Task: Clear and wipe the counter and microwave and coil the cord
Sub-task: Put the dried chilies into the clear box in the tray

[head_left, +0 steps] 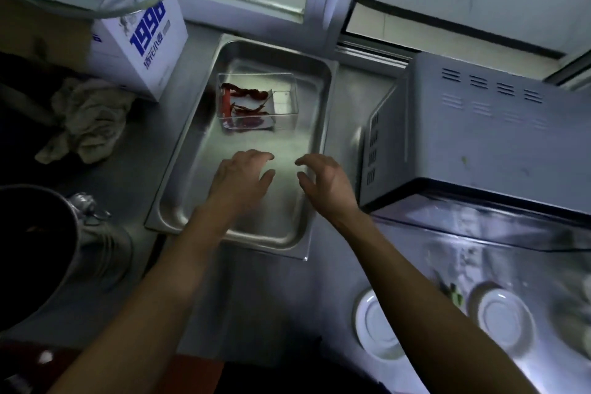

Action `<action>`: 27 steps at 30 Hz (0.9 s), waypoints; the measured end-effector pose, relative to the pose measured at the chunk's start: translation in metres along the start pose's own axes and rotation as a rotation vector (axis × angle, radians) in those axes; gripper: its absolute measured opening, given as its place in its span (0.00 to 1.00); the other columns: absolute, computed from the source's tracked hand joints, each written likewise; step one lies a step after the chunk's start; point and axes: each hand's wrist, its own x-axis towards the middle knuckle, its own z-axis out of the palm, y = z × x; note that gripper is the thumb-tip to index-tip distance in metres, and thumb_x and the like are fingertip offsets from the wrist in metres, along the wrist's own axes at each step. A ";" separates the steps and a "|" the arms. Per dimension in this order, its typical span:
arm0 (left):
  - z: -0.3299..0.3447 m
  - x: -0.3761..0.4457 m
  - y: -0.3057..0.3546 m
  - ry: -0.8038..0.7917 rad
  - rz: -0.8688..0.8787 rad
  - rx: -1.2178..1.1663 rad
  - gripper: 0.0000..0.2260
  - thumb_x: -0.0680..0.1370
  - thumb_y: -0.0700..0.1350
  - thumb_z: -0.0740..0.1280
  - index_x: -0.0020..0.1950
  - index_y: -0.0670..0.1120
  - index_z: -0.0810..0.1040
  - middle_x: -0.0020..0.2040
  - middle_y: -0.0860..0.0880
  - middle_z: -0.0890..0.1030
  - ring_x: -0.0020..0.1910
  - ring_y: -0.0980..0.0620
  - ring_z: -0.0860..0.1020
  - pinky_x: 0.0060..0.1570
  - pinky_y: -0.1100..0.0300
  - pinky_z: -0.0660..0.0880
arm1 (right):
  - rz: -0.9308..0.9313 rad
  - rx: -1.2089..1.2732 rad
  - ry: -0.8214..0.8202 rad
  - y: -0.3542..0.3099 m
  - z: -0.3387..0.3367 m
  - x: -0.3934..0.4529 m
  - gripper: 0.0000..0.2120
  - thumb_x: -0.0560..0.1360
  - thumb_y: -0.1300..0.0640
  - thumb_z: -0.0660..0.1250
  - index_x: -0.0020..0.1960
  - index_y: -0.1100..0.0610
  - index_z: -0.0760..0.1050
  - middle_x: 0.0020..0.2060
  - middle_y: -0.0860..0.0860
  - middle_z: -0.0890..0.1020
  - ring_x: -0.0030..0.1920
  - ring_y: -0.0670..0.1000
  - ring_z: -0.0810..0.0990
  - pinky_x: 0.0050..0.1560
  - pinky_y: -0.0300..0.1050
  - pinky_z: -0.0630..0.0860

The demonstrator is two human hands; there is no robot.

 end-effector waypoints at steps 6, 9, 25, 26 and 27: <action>0.028 -0.036 0.049 -0.020 0.100 0.038 0.17 0.79 0.49 0.64 0.68 0.48 0.76 0.65 0.47 0.78 0.62 0.43 0.75 0.60 0.46 0.72 | 0.057 0.044 0.046 0.028 -0.023 -0.085 0.12 0.75 0.60 0.68 0.57 0.58 0.81 0.54 0.54 0.84 0.54 0.59 0.81 0.51 0.54 0.79; 0.042 -0.051 0.078 -0.019 0.141 0.049 0.17 0.79 0.50 0.65 0.67 0.48 0.76 0.63 0.46 0.79 0.61 0.42 0.76 0.58 0.46 0.73 | 0.153 0.058 0.077 0.044 -0.037 -0.117 0.12 0.75 0.60 0.69 0.58 0.57 0.81 0.55 0.53 0.84 0.56 0.57 0.81 0.54 0.51 0.78; 0.126 -0.153 0.230 -0.108 0.367 0.193 0.17 0.80 0.51 0.64 0.68 0.48 0.75 0.64 0.46 0.79 0.60 0.42 0.77 0.56 0.47 0.75 | 0.386 -0.004 0.142 0.119 -0.134 -0.308 0.18 0.76 0.56 0.69 0.65 0.55 0.78 0.62 0.53 0.81 0.59 0.58 0.79 0.57 0.54 0.76; 0.133 -0.161 0.240 -0.114 0.377 0.192 0.17 0.80 0.51 0.64 0.68 0.48 0.75 0.64 0.47 0.79 0.60 0.42 0.77 0.56 0.48 0.75 | 0.405 -0.007 0.146 0.124 -0.140 -0.322 0.18 0.75 0.56 0.69 0.65 0.55 0.78 0.62 0.54 0.81 0.58 0.59 0.79 0.57 0.54 0.77; 0.140 -0.168 0.249 -0.121 0.389 0.190 0.17 0.80 0.51 0.64 0.68 0.49 0.75 0.65 0.48 0.79 0.60 0.43 0.77 0.56 0.49 0.74 | 0.425 -0.012 0.151 0.129 -0.145 -0.337 0.18 0.75 0.56 0.69 0.64 0.55 0.79 0.61 0.54 0.82 0.58 0.60 0.80 0.56 0.55 0.77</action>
